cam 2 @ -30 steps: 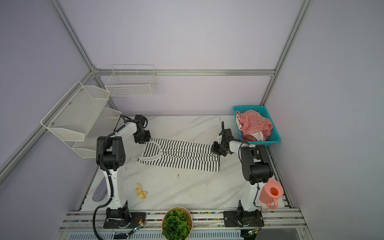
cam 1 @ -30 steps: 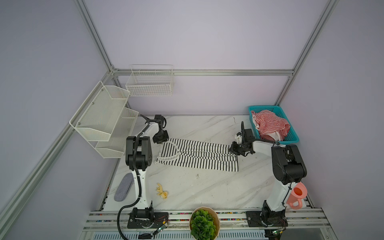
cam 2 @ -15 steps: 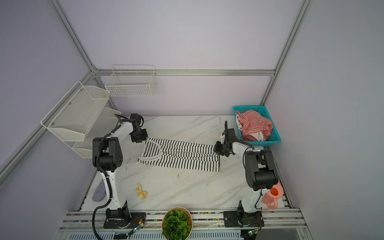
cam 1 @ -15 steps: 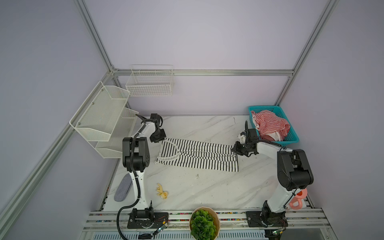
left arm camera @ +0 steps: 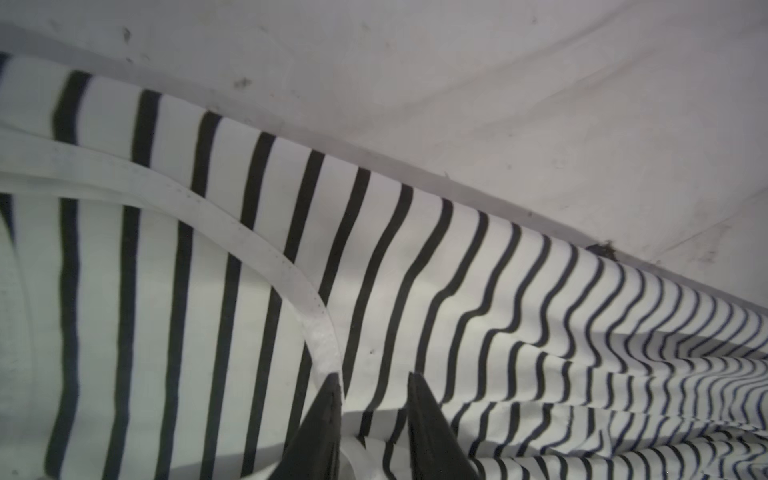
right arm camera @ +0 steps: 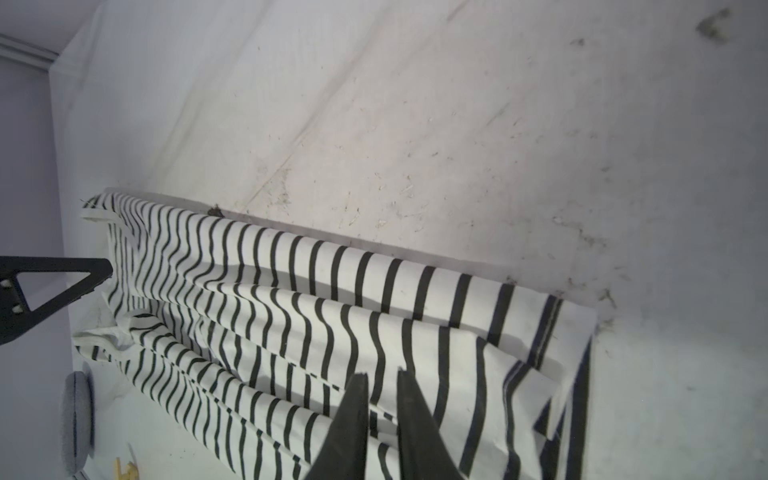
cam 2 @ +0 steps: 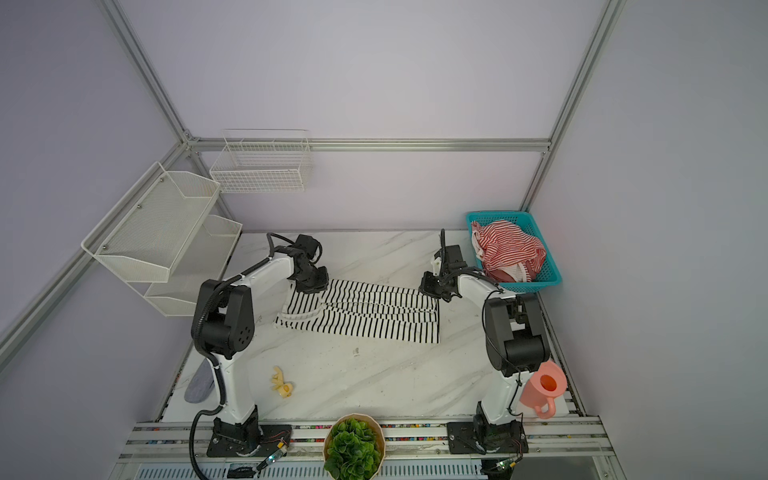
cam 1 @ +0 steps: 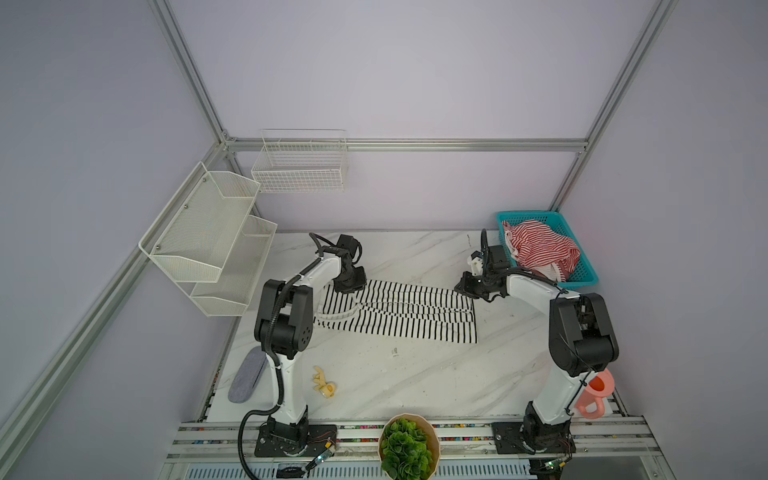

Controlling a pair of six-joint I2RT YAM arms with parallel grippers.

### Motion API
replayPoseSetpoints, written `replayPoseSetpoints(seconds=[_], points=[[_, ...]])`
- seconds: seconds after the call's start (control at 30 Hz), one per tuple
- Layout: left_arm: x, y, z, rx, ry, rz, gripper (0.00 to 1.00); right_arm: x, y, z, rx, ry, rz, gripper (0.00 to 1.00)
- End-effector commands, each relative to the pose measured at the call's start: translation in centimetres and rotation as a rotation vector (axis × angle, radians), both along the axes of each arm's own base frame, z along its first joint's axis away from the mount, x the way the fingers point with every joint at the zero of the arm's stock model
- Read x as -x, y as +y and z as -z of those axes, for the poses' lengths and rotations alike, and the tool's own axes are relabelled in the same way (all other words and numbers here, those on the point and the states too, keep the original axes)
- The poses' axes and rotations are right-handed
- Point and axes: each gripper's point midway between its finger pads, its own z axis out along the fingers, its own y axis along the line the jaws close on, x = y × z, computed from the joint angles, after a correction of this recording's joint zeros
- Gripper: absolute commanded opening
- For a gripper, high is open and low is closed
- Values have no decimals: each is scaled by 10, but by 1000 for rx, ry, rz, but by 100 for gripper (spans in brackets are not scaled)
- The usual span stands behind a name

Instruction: Fold and stack the tank tops

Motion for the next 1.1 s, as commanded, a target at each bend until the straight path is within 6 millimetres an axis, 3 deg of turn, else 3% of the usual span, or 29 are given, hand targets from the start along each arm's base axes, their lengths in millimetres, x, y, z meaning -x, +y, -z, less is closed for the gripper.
replayPoseSetpoints(seconds=[0.0, 0.2, 0.37, 0.57, 0.67, 0.9, 1.07], points=[[1, 3, 16, 0, 22, -8, 28, 4, -9, 14, 101, 39, -45, 20], [-8, 4, 37, -34, 47, 5, 28, 10, -28, 36, 242, 82, -88, 24], [-25, 6, 48, -78, 59, 40, 28, 27, -48, 65, 359, 173, -93, 24], [-62, -9, 52, -63, 27, 137, 28, 54, -52, 66, 355, 212, -66, 24], [-83, -20, 50, -42, 2, 179, 28, 71, -46, 63, 328, 224, -60, 24], [-115, -79, 37, -37, -138, 424, 32, 126, -17, 65, 249, 284, -48, 24], [-131, -98, 34, -89, -218, 489, 33, 158, -2, 60, 200, 309, -3, 23]])
